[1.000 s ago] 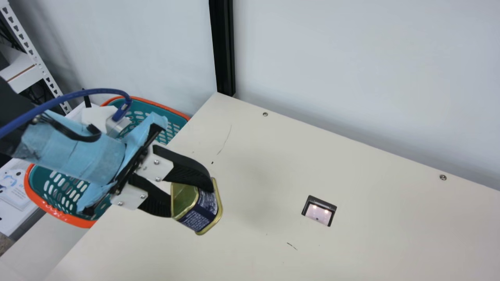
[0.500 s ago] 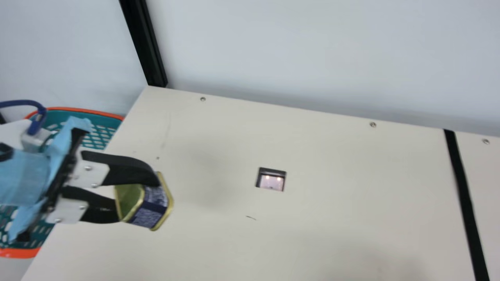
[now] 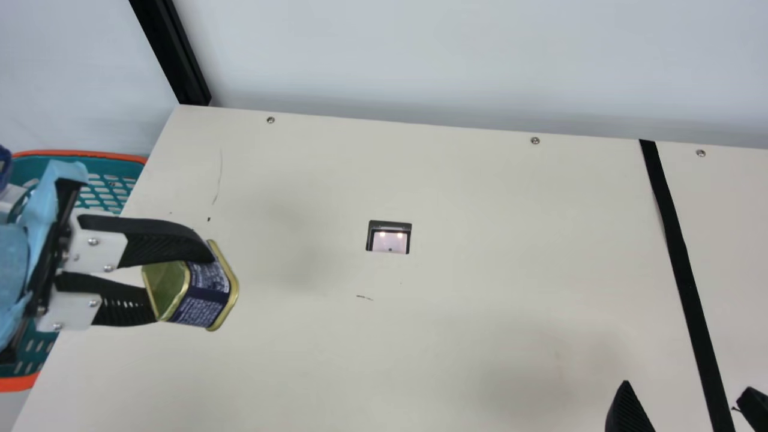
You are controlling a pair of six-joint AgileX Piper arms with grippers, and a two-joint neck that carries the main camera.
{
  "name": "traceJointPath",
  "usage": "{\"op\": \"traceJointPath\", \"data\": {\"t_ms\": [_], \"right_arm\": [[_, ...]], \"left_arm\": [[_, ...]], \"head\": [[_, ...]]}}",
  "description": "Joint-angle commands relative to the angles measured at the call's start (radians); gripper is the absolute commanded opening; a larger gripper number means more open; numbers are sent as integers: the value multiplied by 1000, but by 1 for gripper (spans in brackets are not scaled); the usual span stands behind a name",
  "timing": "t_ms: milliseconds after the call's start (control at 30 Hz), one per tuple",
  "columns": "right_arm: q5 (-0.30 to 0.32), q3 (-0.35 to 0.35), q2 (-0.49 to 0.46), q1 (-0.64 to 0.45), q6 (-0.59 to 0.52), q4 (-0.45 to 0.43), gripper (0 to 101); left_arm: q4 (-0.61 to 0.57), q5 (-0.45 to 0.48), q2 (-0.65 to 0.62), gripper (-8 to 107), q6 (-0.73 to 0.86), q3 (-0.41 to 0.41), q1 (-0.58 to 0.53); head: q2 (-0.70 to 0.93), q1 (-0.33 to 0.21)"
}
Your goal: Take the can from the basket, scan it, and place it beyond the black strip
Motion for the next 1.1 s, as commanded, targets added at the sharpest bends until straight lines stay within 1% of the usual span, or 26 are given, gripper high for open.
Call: {"op": "traceJointPath", "data": {"t_ms": [0, 133, 400, 633, 900, 1000, 1033, 1067], "right_arm": [[0, 0, 0, 0, 0, 0, 101], [0, 0, 0, 0, 0, 0, 101], [0, 0, 0, 0, 0, 0, 101], [0, 0, 0, 0, 0, 0, 101], [0, 0, 0, 0, 0, 1, 101], [0, 0, 0, 0, 0, 1, 101], [0, 0, 0, 0, 0, 1, 101], [0, 0, 0, 0, 0, 1, 101]], "left_arm": [[24, 0, 7, 10, 12, -24, -35], [115, 0, 35, 10, 37, -93, -145], [333, 0, 147, 10, 79, -240, -419], [457, 0, 250, 10, 142, -306, -615], [526, 0, 324, 10, 235, -351, -752], [528, 0, 339, 10, 208, -381, -772], [531, 1, 336, 10, 237, -367, -766], [528, 1, 340, 10, 237, -377, -772]], "head": [[0, -8], [0, -8], [0, -8], [0, -8], [0, -8], [0, -8], [0, -8], [0, -8]]}}
